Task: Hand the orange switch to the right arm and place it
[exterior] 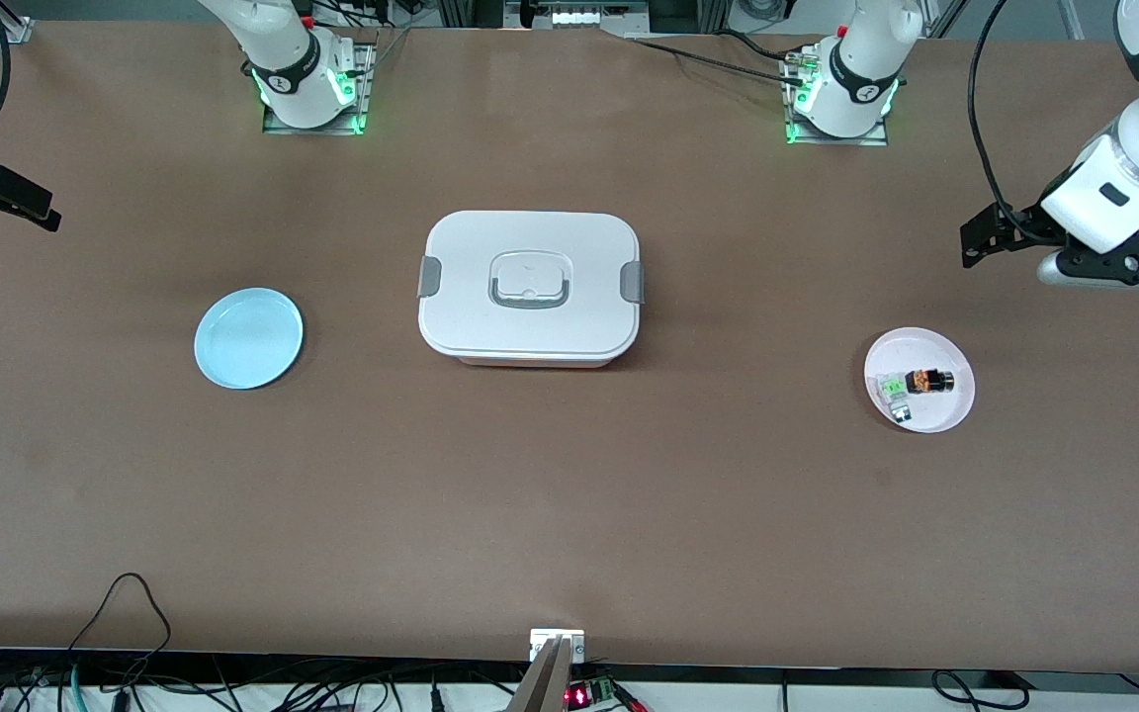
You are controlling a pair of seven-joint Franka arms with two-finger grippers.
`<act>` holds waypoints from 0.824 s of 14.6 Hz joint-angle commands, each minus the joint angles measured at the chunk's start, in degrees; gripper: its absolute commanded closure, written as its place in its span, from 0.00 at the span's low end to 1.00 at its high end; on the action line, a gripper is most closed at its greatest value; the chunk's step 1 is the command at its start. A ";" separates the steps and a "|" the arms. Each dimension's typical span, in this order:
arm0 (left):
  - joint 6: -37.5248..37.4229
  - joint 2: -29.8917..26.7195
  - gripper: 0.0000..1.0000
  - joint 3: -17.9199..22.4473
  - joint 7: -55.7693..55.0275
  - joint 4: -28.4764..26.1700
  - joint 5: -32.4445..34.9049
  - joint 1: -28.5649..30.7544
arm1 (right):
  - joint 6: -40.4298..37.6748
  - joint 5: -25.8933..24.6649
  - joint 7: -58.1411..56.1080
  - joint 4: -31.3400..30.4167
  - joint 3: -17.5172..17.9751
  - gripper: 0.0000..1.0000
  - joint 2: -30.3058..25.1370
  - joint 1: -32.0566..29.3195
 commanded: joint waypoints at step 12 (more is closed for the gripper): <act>7.31 13.92 0.00 0.45 1.00 -0.25 -0.08 8.35 | -0.88 0.49 0.72 0.68 0.09 0.00 0.66 -0.11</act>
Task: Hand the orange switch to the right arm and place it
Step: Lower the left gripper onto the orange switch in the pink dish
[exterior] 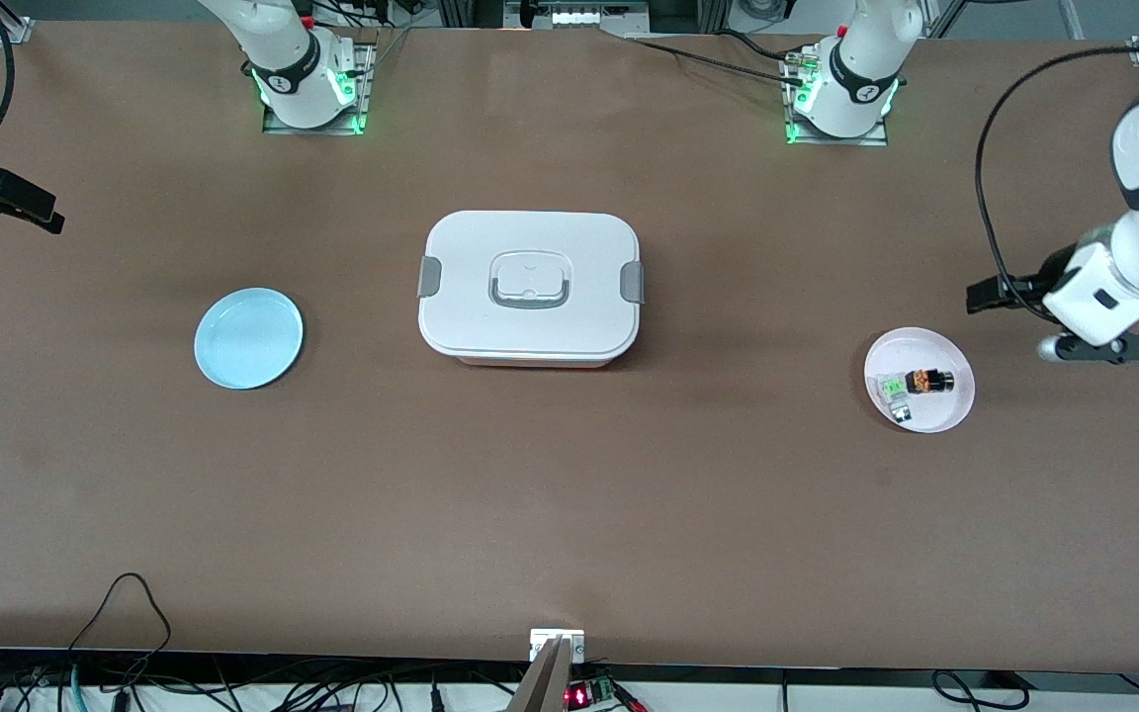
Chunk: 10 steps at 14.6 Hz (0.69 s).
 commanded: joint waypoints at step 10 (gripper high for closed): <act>33.09 7.08 0.00 -0.98 0.71 -17.66 -0.98 3.63 | -0.79 0.49 0.72 0.68 0.09 0.00 0.12 -0.11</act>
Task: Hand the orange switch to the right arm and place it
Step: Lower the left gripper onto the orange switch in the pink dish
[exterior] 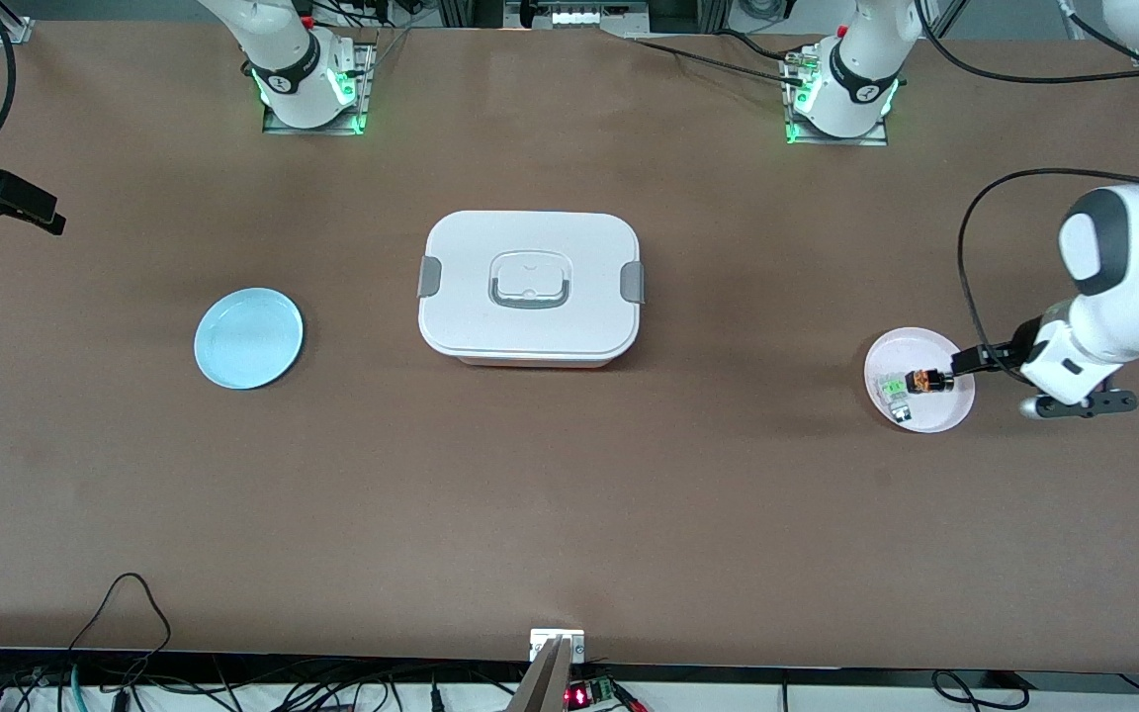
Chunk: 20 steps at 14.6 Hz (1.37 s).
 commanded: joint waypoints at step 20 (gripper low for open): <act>25.92 7.19 0.00 0.55 7.28 -10.95 0.11 1.34 | -0.71 0.41 0.72 0.77 0.09 0.00 0.08 -0.20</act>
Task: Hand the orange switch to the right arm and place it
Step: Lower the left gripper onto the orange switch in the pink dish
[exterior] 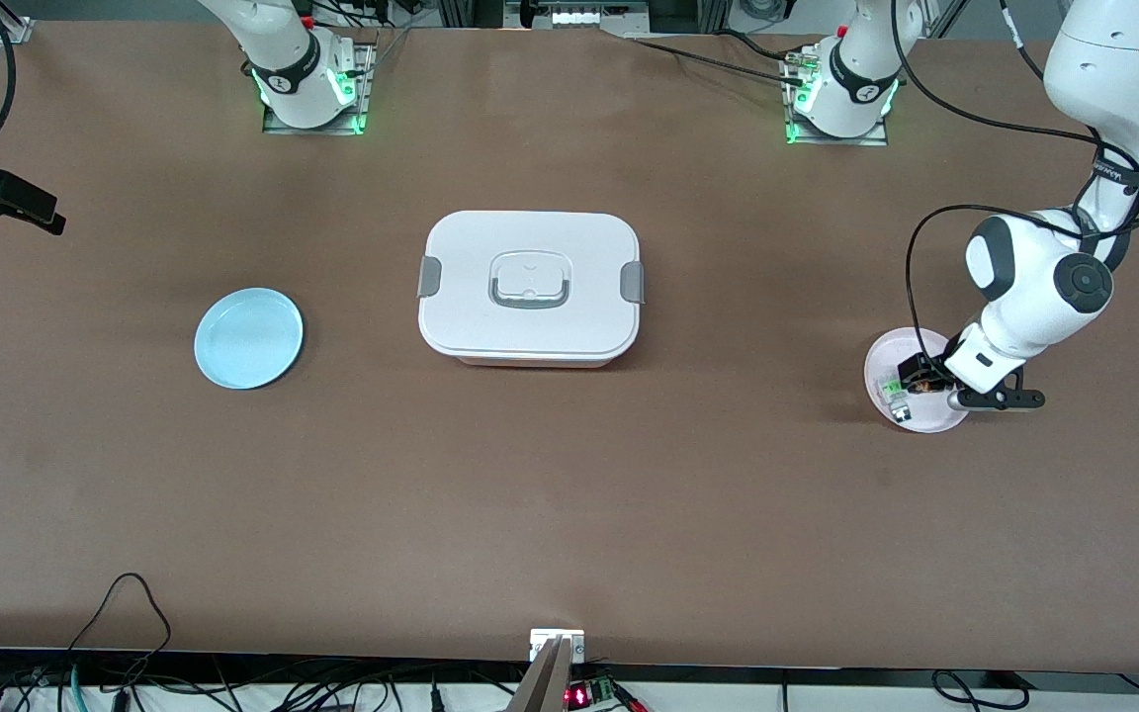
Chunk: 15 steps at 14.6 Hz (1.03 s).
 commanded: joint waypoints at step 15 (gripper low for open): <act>0.62 -0.61 0.01 -0.20 1.29 -1.62 0.10 1.21 | -0.80 0.41 0.36 0.86 0.09 0.00 0.51 -0.20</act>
